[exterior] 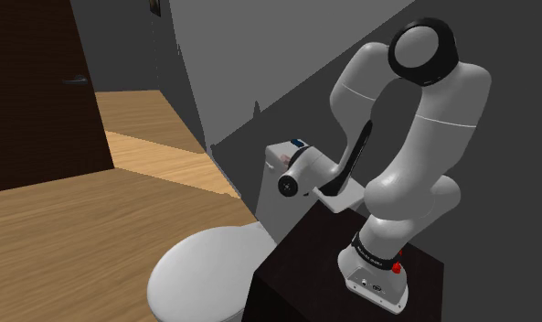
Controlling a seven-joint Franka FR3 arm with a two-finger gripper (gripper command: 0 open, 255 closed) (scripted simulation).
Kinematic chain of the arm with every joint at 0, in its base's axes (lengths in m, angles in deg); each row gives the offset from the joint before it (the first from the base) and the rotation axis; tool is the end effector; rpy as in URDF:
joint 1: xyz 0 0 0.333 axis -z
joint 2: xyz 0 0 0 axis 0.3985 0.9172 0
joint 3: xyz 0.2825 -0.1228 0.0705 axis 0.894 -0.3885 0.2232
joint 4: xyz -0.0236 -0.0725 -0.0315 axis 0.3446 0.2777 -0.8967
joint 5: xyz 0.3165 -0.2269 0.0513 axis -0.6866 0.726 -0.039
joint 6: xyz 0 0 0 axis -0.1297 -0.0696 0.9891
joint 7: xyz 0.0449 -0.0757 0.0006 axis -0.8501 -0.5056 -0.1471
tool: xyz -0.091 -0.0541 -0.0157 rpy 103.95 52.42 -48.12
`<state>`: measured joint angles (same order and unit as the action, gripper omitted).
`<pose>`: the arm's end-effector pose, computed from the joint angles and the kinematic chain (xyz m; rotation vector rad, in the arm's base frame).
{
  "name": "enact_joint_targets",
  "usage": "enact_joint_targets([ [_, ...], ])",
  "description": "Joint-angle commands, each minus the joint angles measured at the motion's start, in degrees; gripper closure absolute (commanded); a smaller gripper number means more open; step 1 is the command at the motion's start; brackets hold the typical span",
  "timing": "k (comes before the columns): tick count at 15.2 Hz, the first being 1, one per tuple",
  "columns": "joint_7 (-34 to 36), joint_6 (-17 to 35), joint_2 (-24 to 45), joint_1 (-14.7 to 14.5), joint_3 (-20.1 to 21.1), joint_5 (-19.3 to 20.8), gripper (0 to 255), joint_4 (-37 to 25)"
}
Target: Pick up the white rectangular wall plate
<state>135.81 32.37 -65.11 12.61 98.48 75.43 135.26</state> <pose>0.2982 -0.0775 0.1404 2.0059 -0.0157 0.0510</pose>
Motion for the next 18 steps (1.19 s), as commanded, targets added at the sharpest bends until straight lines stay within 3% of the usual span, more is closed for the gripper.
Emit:
enact_joint_targets([
  [1,2.1,-1.8,3.7,-0.3,-0.8,1.8,0,-1.2],
  [3,2.1,-1.8,3.7,-0.3,-0.8,1.8,0,-1.2],
  [4,2.1,-1.8,3.8,-0.4,-0.8,1.8,255,-1.2],
  [13,2.1,-1.8,3.7,-0.3,-0.8,1.8,255,-1.2],
  [18,-2.0,1.7,-3.5,0.4,0.6,-1.5,255,1.0],
])
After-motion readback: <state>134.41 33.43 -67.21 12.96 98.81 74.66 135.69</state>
